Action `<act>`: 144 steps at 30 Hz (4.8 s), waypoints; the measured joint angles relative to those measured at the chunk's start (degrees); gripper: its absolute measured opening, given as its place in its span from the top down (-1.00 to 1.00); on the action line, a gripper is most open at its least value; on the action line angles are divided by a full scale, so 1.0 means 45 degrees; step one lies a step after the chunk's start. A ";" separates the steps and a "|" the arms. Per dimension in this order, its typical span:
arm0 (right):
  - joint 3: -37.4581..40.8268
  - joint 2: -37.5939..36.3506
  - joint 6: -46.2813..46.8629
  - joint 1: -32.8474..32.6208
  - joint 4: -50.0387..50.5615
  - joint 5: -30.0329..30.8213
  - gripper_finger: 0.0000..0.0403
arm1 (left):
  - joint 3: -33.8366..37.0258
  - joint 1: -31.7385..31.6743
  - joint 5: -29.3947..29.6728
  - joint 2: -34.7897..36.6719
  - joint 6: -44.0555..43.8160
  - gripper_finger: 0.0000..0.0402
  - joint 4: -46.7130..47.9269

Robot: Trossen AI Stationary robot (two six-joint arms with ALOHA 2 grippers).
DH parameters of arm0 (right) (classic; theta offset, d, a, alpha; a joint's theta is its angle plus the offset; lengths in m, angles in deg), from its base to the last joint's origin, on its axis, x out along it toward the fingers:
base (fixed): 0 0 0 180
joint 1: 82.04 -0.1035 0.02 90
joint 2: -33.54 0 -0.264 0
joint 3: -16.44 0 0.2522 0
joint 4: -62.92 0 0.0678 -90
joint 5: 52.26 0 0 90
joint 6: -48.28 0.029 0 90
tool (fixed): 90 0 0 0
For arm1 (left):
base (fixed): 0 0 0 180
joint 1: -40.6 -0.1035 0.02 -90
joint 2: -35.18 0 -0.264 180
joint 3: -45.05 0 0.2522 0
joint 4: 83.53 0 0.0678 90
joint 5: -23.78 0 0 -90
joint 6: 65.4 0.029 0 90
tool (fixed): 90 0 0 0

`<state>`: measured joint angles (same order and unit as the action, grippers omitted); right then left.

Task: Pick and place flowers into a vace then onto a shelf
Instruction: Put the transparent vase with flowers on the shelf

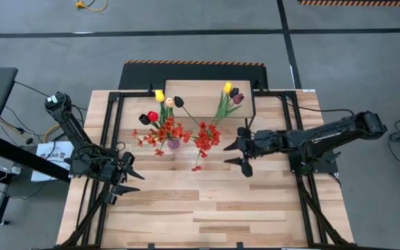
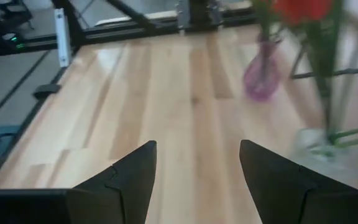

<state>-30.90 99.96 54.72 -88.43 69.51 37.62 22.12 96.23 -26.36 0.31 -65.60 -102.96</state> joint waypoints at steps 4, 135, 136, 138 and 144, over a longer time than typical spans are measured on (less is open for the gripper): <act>0.0005 0.0755 0.0766 -0.0444 -0.1230 0.0070 -0.10 | 0.0000 0.0000 0.0000 -0.0003 0.0000 0.11 -0.0032; 0.3558 0.7401 -0.0461 -0.0627 -1.6008 0.7222 -0.54 | -0.0111 0.0000 -0.0238 0.0009 0.0083 0.11 0.0404; 0.3339 0.7401 -0.0629 -0.0616 -1.5728 0.7247 -0.54 | -0.0110 0.0000 -0.0238 0.0005 0.0083 0.11 0.0409; 0.2928 0.7401 -0.0757 -0.0509 -1.5058 0.7335 -0.54 | -0.0107 0.0000 -0.0238 0.0005 0.0083 0.11 0.0448; 0.2144 0.7401 -0.0786 -0.0054 -1.3136 0.7334 -0.54 | -0.0110 0.0001 -0.0238 0.0006 0.0083 0.11 0.0573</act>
<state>-21.25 133.26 51.18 -88.67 10.40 70.62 21.63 96.24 -27.43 0.34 -65.23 -100.38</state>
